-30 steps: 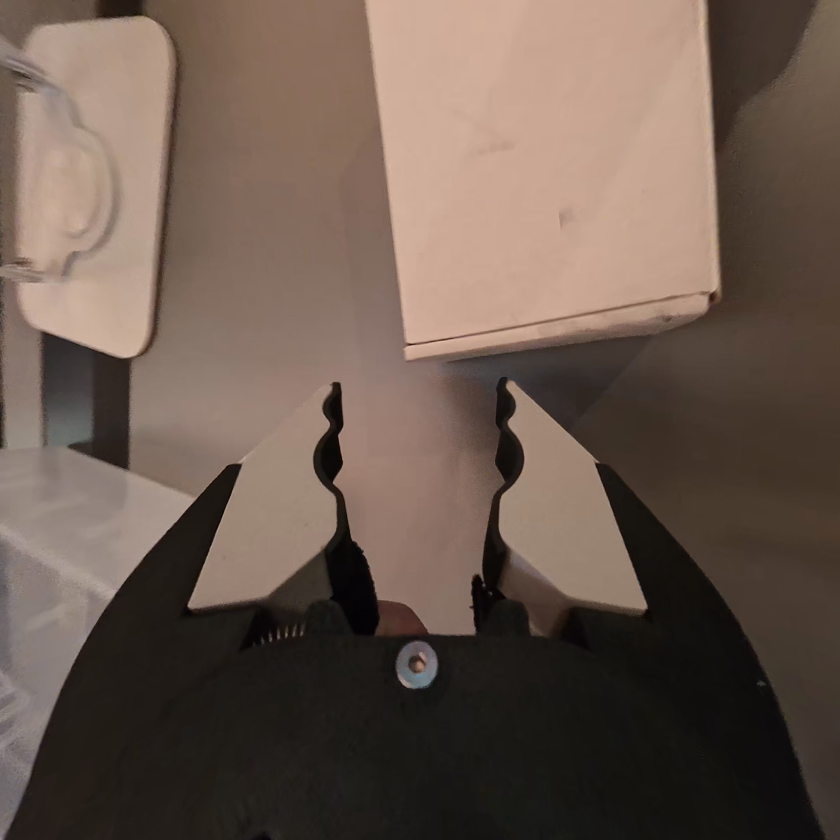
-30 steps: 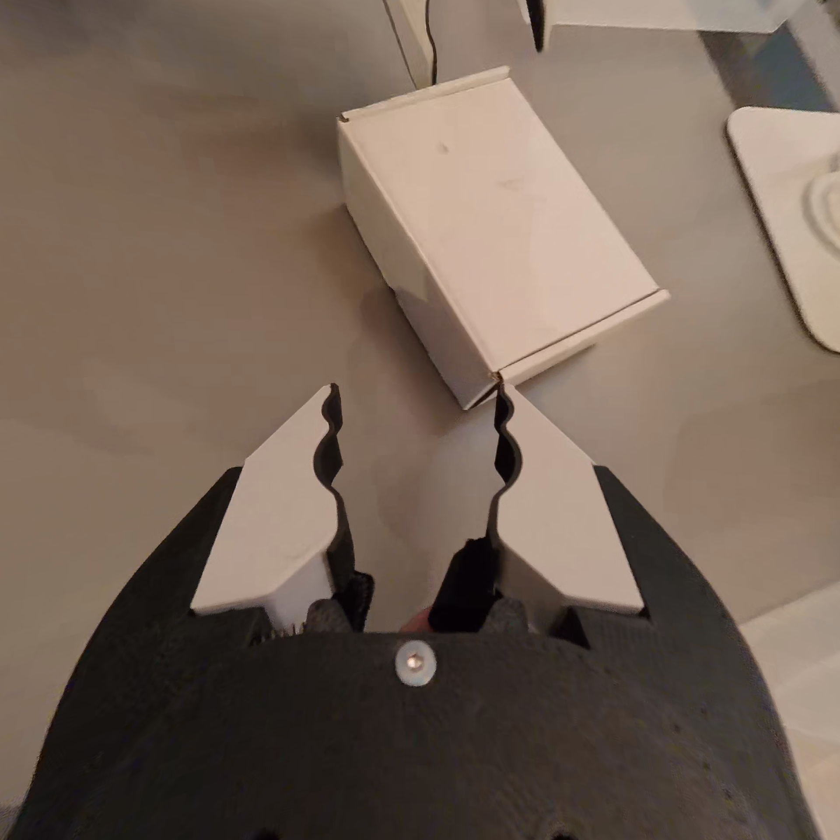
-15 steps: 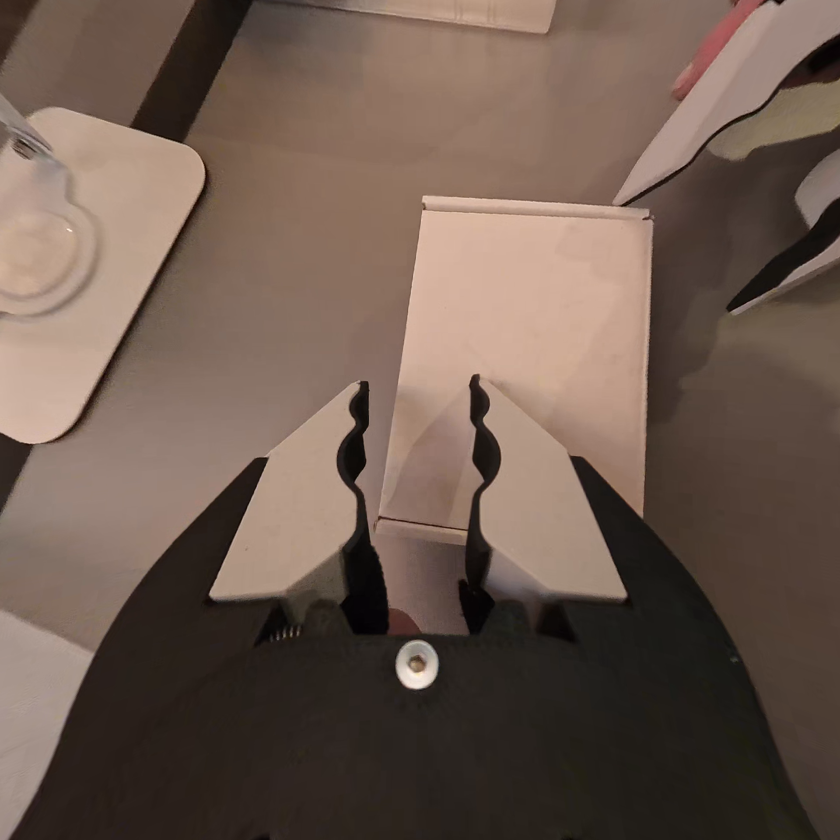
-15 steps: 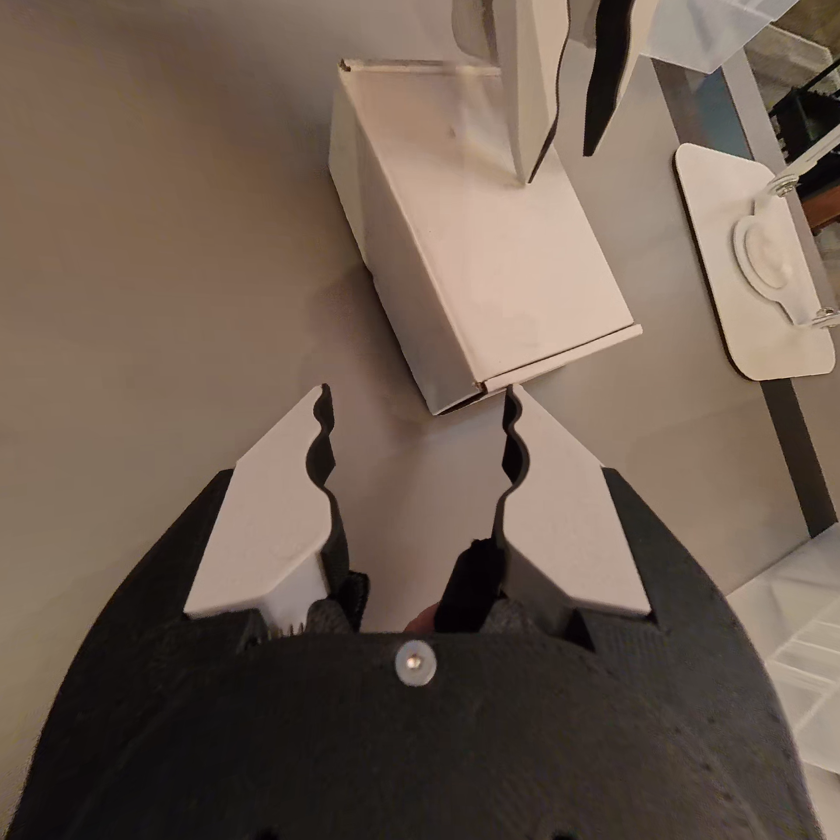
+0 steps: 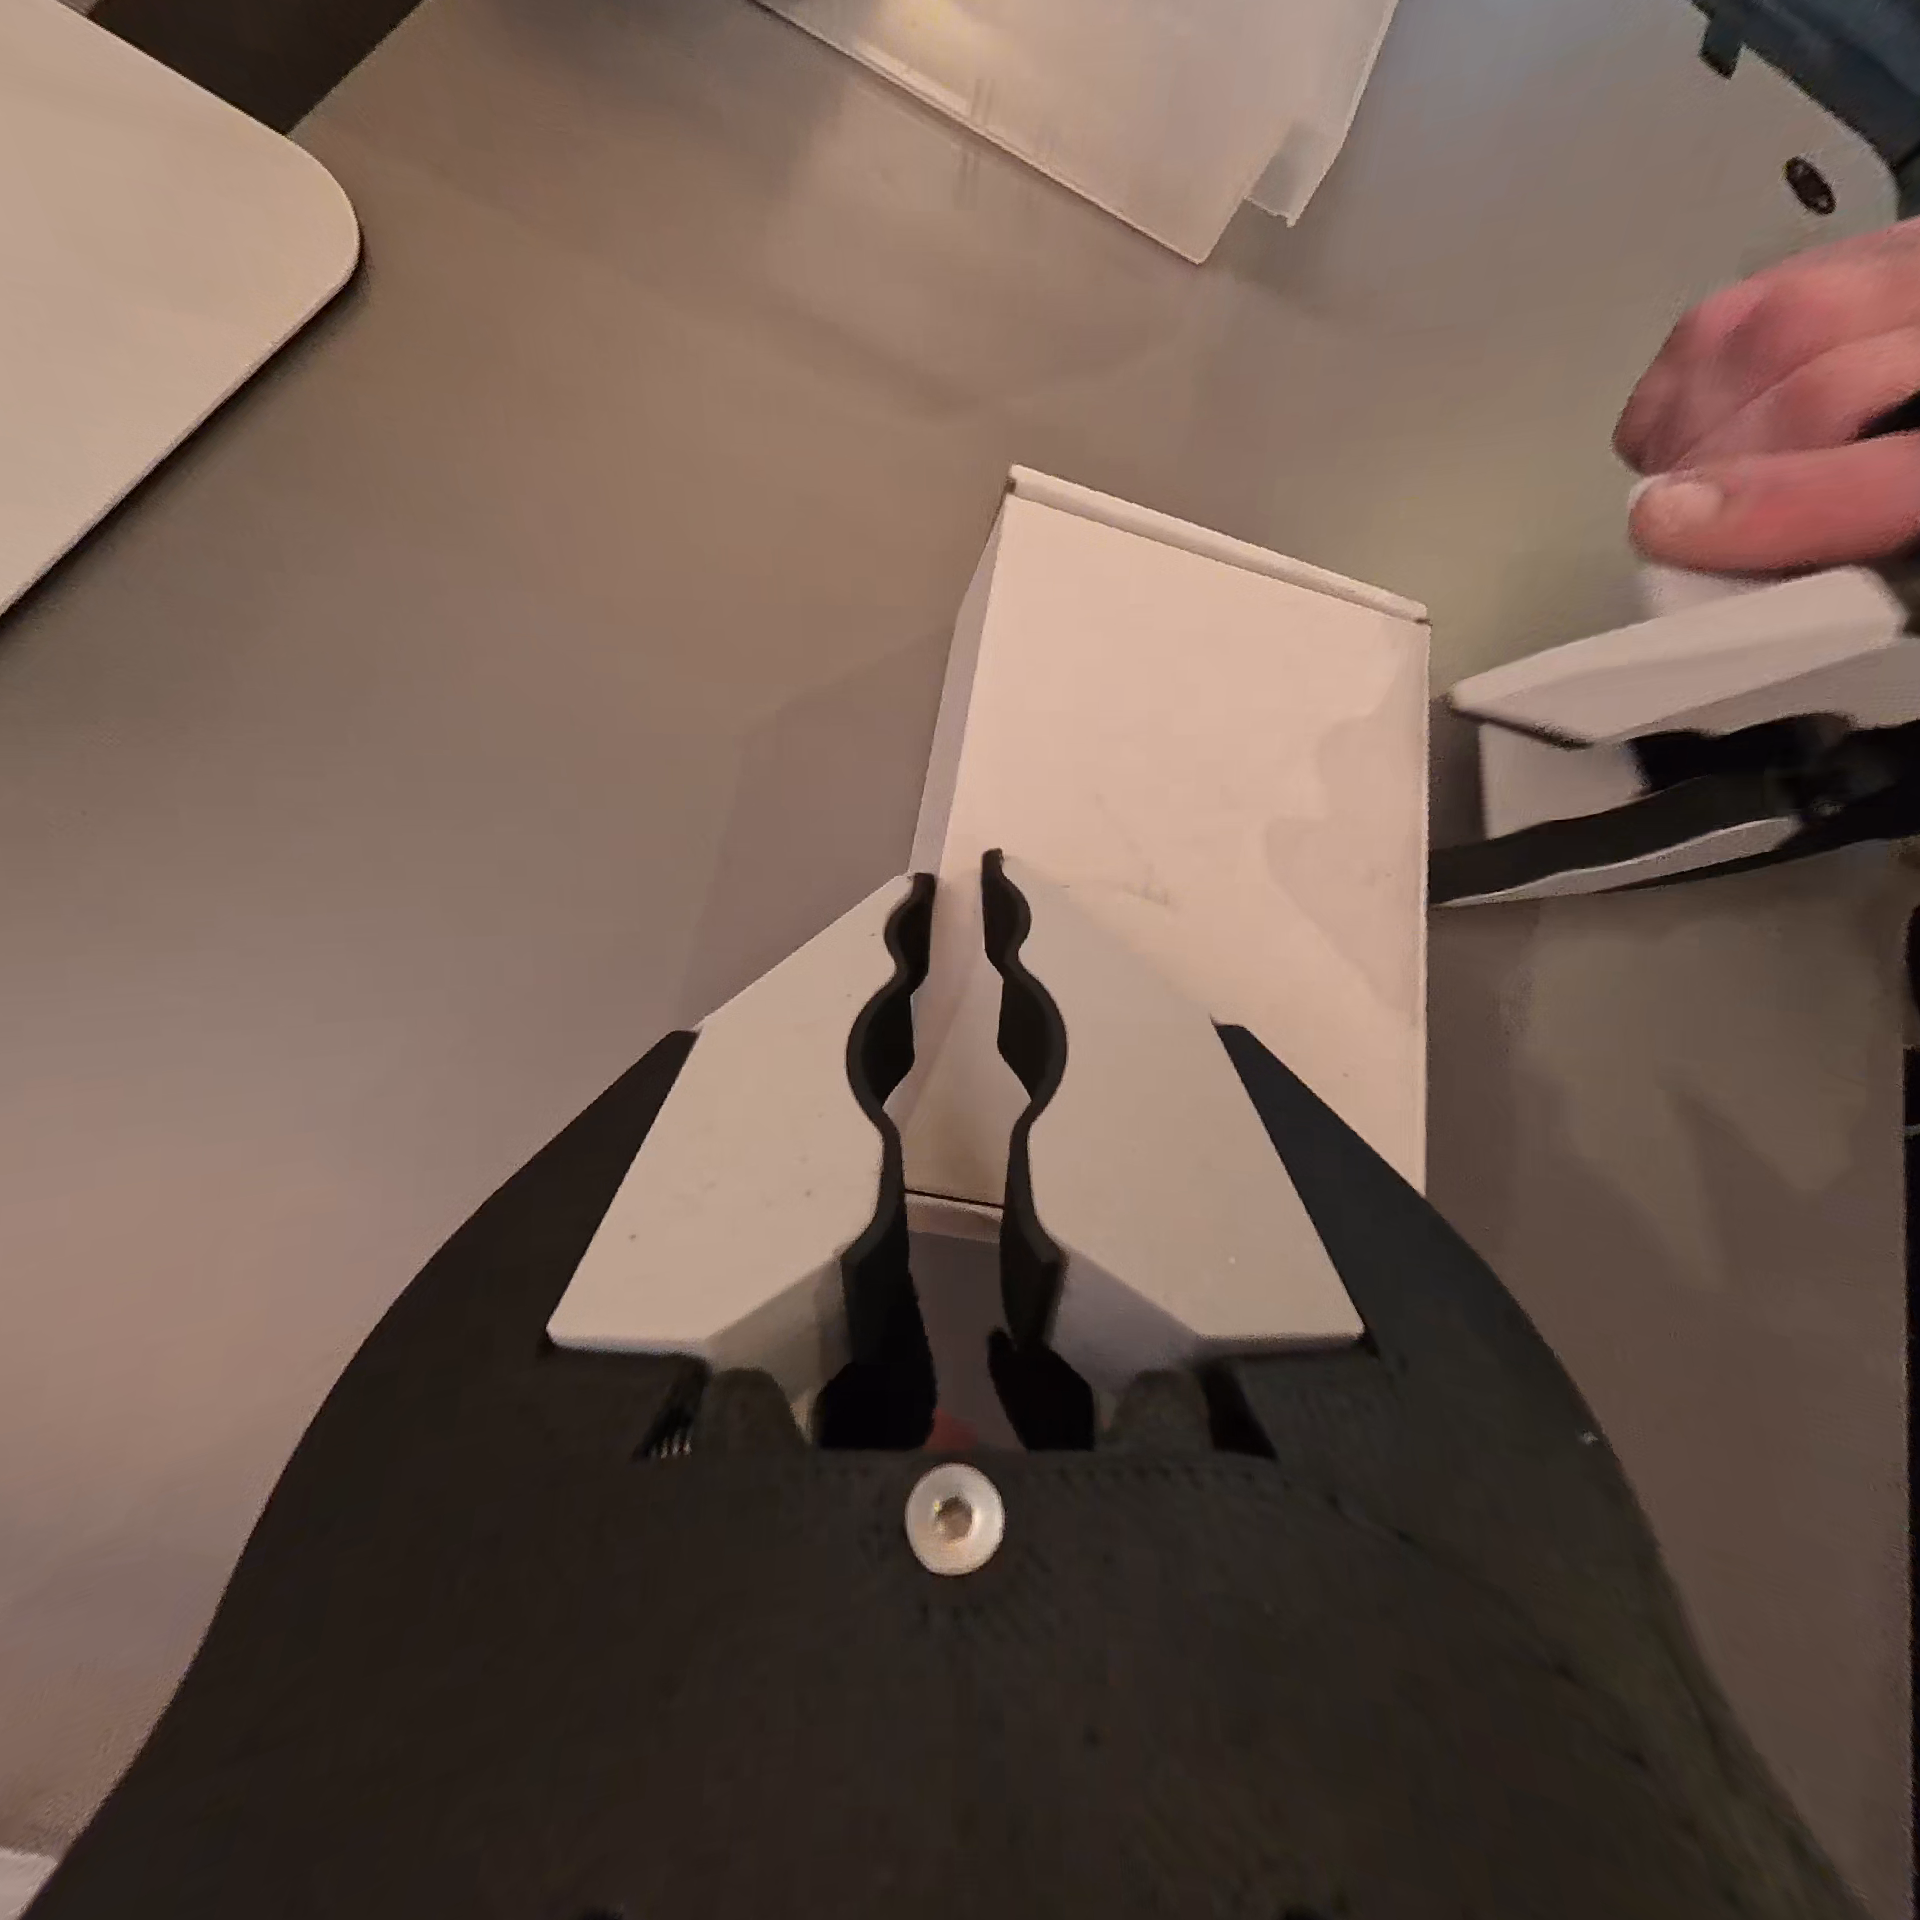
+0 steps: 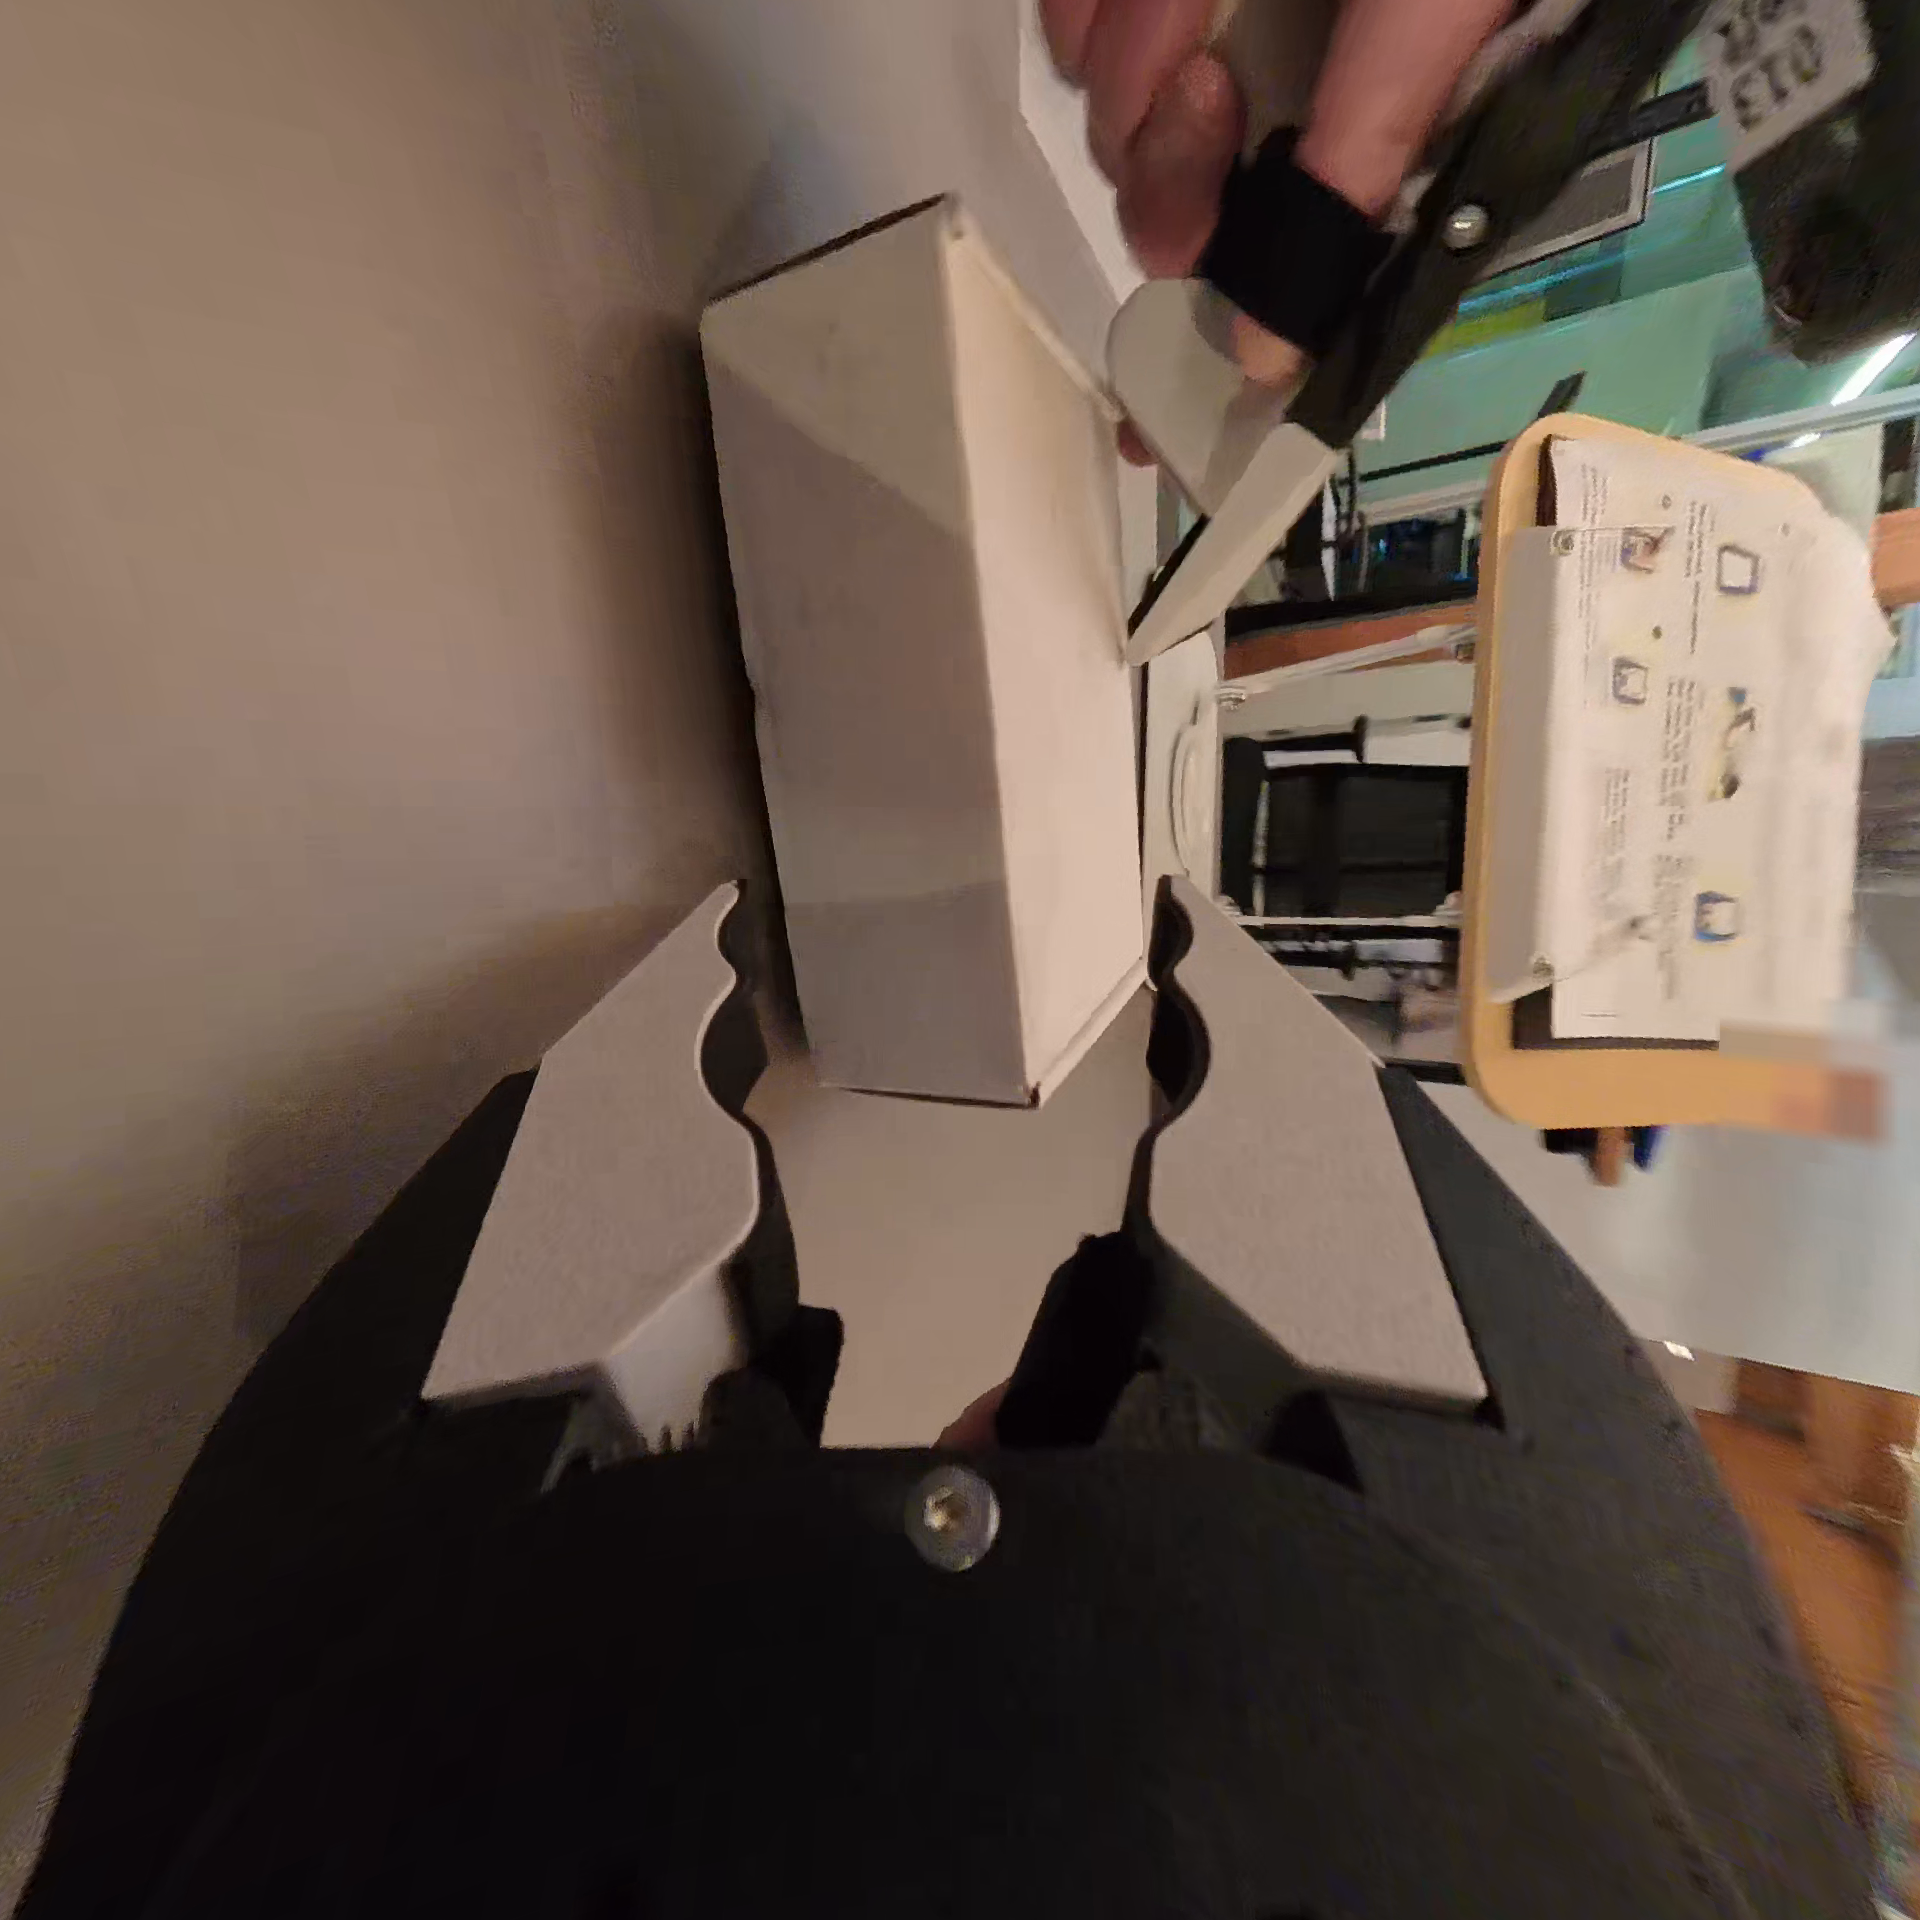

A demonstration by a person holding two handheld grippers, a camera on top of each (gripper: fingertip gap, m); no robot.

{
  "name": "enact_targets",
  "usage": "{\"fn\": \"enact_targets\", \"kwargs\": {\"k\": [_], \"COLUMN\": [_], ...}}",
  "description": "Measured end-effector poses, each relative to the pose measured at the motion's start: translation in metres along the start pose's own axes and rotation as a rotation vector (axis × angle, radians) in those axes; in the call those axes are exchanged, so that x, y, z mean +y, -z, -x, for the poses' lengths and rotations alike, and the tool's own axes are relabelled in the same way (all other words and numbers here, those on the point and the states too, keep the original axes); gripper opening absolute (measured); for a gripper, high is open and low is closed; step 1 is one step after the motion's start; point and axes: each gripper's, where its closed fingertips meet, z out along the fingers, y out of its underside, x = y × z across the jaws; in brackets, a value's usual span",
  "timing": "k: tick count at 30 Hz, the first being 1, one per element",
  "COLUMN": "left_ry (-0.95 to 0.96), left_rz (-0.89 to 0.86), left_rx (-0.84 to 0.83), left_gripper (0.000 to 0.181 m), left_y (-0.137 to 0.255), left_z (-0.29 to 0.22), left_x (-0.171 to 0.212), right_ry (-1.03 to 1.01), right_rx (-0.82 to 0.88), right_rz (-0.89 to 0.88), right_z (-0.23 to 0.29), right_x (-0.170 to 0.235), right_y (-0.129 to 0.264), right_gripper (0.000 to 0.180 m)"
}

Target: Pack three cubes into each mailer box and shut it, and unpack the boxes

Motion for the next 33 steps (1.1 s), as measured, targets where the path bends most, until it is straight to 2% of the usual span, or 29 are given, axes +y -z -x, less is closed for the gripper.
{"fn": "enact_targets", "kwargs": {"k": [1,5,7,10,13,17,21,23,28,33], "left_ry": [0.012,0.064,0.081,0.066,0.011,0.004,-0.041,-0.069,-0.073,-0.042], "left_rz": [-0.002,-0.027,-0.036,-0.035,-0.044,-0.178,-0.217,-0.236,-0.316,-0.354], "left_rx": [0.014,0.071,0.074,0.062,-0.011,-0.145,-0.283,-0.345,-0.415,-0.366], "left_gripper": [0.008,0.008,0.008,0.008,0.005,0.008,0.016,0.013,0.005,0.005], "left_y": [-0.001,-0.003,-0.002,-0.003,-0.001,0.022,0.034,0.032,0.034,0.035], "left_z": [0.000,0.001,0.003,0.003,0.002,-0.010,-0.034,-0.038,-0.034,-0.033], "left_x": [-0.001,-0.002,-0.003,-0.004,-0.005,-0.005,0.023,0.032,0.035,0.032], "right_ry": [0.040,0.123,0.160,0.208,0.192,0.191,0.183,0.175,0.150,0.082], "right_rx": [0.009,0.098,0.146,0.164,0.144,0.140,0.139,0.124,0.096,0.048], "right_rz": [0.026,0.046,0.050,0.055,0.059,0.070,0.070,0.062,0.015,-0.019], "right_z": [0.003,-0.001,-0.004,0.000,0.001,0.002,0.002,0.002,0.004,0.001], "right_x": [0.002,0.006,0.005,0.004,0.006,0.009,0.009,0.007,-0.001,-0.004], "right_y": [-0.006,-0.021,-0.024,-0.026,-0.025,-0.025,-0.025,-0.025,-0.021,-0.017], "right_gripper": [0.077,0.069,0.068,0.058,0.057,0.057,0.057,0.057,0.056,0.055]}}
